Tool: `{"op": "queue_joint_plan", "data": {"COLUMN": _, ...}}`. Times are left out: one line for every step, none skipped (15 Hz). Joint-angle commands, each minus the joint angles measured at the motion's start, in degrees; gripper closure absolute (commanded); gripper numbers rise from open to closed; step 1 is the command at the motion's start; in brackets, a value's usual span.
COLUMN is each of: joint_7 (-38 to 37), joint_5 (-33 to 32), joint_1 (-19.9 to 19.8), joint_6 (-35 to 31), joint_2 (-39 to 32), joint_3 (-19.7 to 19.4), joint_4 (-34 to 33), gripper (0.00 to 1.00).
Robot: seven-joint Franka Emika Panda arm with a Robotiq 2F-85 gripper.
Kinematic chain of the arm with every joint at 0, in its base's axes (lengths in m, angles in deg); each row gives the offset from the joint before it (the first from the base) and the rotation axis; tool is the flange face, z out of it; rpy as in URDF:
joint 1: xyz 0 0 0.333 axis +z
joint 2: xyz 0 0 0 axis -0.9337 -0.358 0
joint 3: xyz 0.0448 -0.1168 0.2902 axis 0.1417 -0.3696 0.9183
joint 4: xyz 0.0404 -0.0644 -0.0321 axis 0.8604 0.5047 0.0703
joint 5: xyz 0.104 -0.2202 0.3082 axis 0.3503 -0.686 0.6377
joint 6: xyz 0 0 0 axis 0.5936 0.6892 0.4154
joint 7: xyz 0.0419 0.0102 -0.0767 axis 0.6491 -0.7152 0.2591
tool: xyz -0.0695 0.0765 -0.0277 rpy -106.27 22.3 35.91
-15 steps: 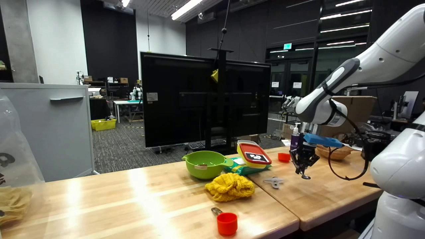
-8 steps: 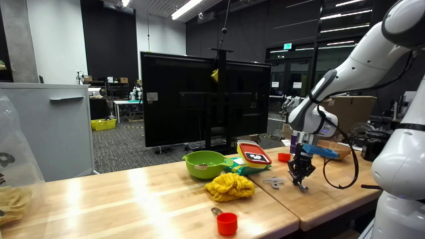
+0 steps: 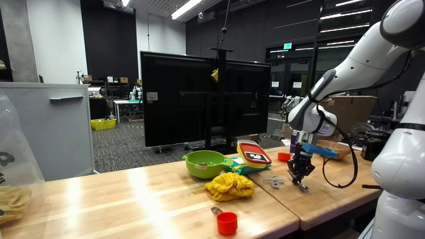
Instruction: Move the spoon forward, then use the spoon to stir in the green bowl
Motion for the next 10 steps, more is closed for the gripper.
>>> {"op": "queue_joint_plan", "data": {"joint_7": 0.0, "joint_5": 0.1, "joint_1": -0.7, "joint_6": 0.2, "joint_2": 0.0, "joint_3": 0.7, "joint_4": 0.0, "gripper": 0.85}}
{"op": "queue_joint_plan", "data": {"joint_7": 0.0, "joint_5": 0.1, "joint_1": -0.7, "joint_6": 0.2, "joint_2": 0.0, "joint_3": 0.7, "joint_4": 0.0, "gripper": 0.85}}
{"op": "queue_joint_plan", "data": {"joint_7": 0.0, "joint_5": 0.1, "joint_1": -0.7, "joint_6": 0.2, "joint_2": 0.0, "joint_3": 0.7, "joint_4": 0.0, "gripper": 0.85}}
{"op": "queue_joint_plan", "data": {"joint_7": 0.0, "joint_5": 0.1, "joint_1": -0.7, "joint_6": 0.2, "joint_2": 0.0, "joint_3": 0.7, "joint_4": 0.0, "gripper": 0.85}}
{"op": "queue_joint_plan", "data": {"joint_7": 0.1, "joint_5": 0.0, "joint_1": -0.6, "joint_6": 0.3, "joint_2": 0.2, "joint_3": 0.8, "joint_4": -0.1, "gripper": 0.96}}
{"op": "queue_joint_plan", "data": {"joint_7": 0.4, "joint_5": -0.1, "joint_1": -0.6, "joint_6": 0.7, "joint_2": 0.4, "joint_3": 0.8, "joint_4": -0.2, "gripper": 0.96}}
{"op": "queue_joint_plan", "data": {"joint_7": 1.3, "joint_5": 0.2, "joint_1": -0.4, "joint_6": 1.3, "joint_2": 0.1, "joint_3": 0.7, "joint_4": -0.6, "gripper": 0.6}}
{"op": "queue_joint_plan", "data": {"joint_7": 1.2, "joint_5": -0.1, "joint_1": -0.4, "joint_6": 1.4, "joint_2": 0.3, "joint_3": 0.9, "joint_4": -0.7, "gripper": 0.6}}
{"op": "queue_joint_plan", "data": {"joint_7": 0.9, "joint_5": -0.5, "joint_1": -0.4, "joint_6": 2.0, "joint_2": 0.2, "joint_3": 1.1, "joint_4": -1.0, "gripper": 0.55}}
{"op": "queue_joint_plan", "data": {"joint_7": 0.8, "joint_5": -0.8, "joint_1": -0.4, "joint_6": 2.4, "joint_2": -0.1, "joint_3": 1.3, "joint_4": -1.4, "gripper": 0.49}}
